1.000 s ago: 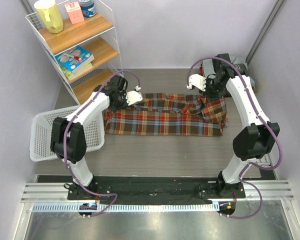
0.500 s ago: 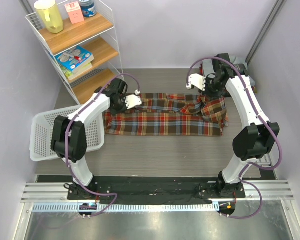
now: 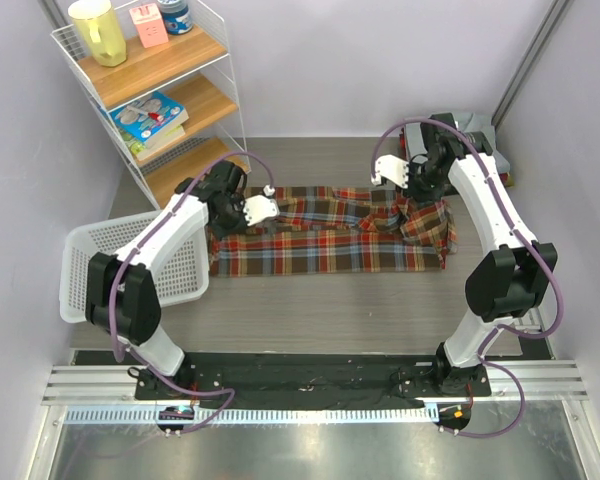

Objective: Fold and stack the long sleeve shirts
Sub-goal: Fold the shirt

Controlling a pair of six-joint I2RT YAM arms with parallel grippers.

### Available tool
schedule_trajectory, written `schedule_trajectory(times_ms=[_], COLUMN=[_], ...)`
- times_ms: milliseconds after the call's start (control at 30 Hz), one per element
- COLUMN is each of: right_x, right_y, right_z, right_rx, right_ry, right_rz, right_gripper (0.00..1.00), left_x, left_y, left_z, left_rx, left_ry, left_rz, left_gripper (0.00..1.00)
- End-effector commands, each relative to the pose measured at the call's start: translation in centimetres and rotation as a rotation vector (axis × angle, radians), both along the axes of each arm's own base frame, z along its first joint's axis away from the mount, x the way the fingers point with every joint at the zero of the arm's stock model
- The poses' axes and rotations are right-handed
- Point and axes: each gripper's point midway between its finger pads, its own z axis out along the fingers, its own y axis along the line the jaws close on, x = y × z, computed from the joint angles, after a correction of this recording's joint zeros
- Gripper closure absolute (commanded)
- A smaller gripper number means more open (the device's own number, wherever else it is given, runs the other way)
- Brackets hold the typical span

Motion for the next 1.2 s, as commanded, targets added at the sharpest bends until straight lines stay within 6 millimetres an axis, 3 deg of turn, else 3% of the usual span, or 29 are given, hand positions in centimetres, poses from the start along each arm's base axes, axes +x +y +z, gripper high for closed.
schedule_trajectory(times_ms=[0,533,867,1067,1167], right_x=[-0.8,-2.6,0.5,1.5,2.1], right_y=[0.4,-0.6,0.3,2.2,3.2], right_z=[2.1,1.2,0.3,-0.7,-1.8], right_rx=[0.016,-0.032,-0.016,-0.026,-0.05], right_ry=[-0.053,0.006,-0.011,-0.003,-0.005], right_rz=[0.026,0.021,0.003,0.023,0.016], right_gripper=[0.99,0.99,0.99,0.99,0.99], left_x=[-1.3,2.5,3.2,4.0,4.7], left_y=[0.5,-0.8,-0.4,-0.2,0.0], left_z=[1.1,-2.0,-3.0,-3.3,-3.3], left_rx=[-0.005,-0.006,0.015,0.004,-0.011], left_ry=[-0.001,-0.006,-0.013,-0.026,-0.037], left_rz=[-0.018,0.003,0.026,0.066,0.106], left_gripper=[1.0,1.0,1.0,0.99,0.93])
